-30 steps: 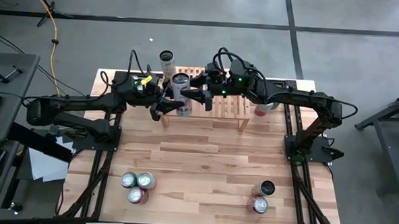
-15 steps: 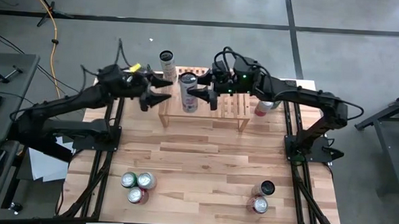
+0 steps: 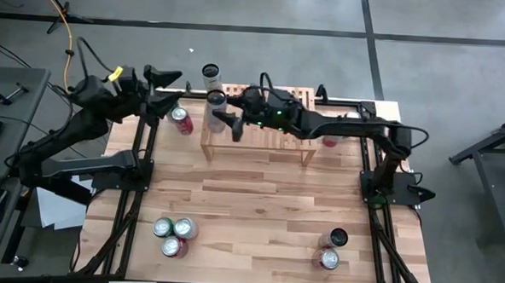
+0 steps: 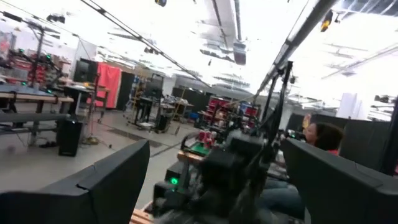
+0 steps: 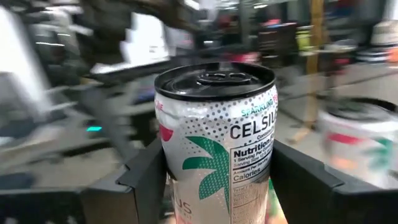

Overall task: Place canned beverage on shelf
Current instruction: Put the top white-pink soda can on the shelf aligned with the other white-pink soda can

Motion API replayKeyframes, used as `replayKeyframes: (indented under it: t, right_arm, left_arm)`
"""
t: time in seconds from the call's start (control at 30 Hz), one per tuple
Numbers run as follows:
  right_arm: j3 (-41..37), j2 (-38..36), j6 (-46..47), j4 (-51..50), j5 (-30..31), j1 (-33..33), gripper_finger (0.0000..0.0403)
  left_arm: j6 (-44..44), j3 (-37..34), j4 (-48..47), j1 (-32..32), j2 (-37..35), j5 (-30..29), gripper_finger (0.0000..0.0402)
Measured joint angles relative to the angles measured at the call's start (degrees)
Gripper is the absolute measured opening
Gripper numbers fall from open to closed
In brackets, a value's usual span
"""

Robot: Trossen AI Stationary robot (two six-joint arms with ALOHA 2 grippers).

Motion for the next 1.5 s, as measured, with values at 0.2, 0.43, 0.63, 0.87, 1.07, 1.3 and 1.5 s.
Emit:
replayKeyframes:
  t: [0.2,0.43,0.63,0.87,1.07,1.3,1.5]
  right_arm:
    - [1.1,4.4,-0.6,1.5,4.1,-2.2,0.0233]
    - [7.7,9.4,-5.3,-3.4,4.1,-2.2,0.0233]
    - [9.4,10.5,-6.4,-6.0,5.8,-2.7,0.0233]
    - [9.5,10.6,-5.4,-6.0,5.9,-4.0,0.0233]
    - [9.5,11.5,-4.7,-4.9,4.2,-3.9,0.0233]
    - [9.6,13.2,-2.0,-1.4,3.0,-3.9,0.0237]
    - [9.6,13.2,-2.1,-1.1,3.0,-4.0,0.0239]
  left_arm:
    - [0.0,0.0,-0.1,0.0,0.0,-0.5,0.0360]
    - [0.0,0.0,-0.2,0.0,0.2,-0.5,0.0360]
    - [0.0,0.0,-0.1,0.0,0.2,-0.6,0.0360]
    - [0.0,0.0,0.0,0.0,0.3,-1.0,0.0360]
    - [0.0,0.0,0.0,0.0,0.3,-1.2,0.0360]
    - [-0.1,0.0,0.0,0.0,0.3,-1.3,0.0360]
    - [-0.1,0.0,0.0,0.0,0.3,-1.4,0.0360]
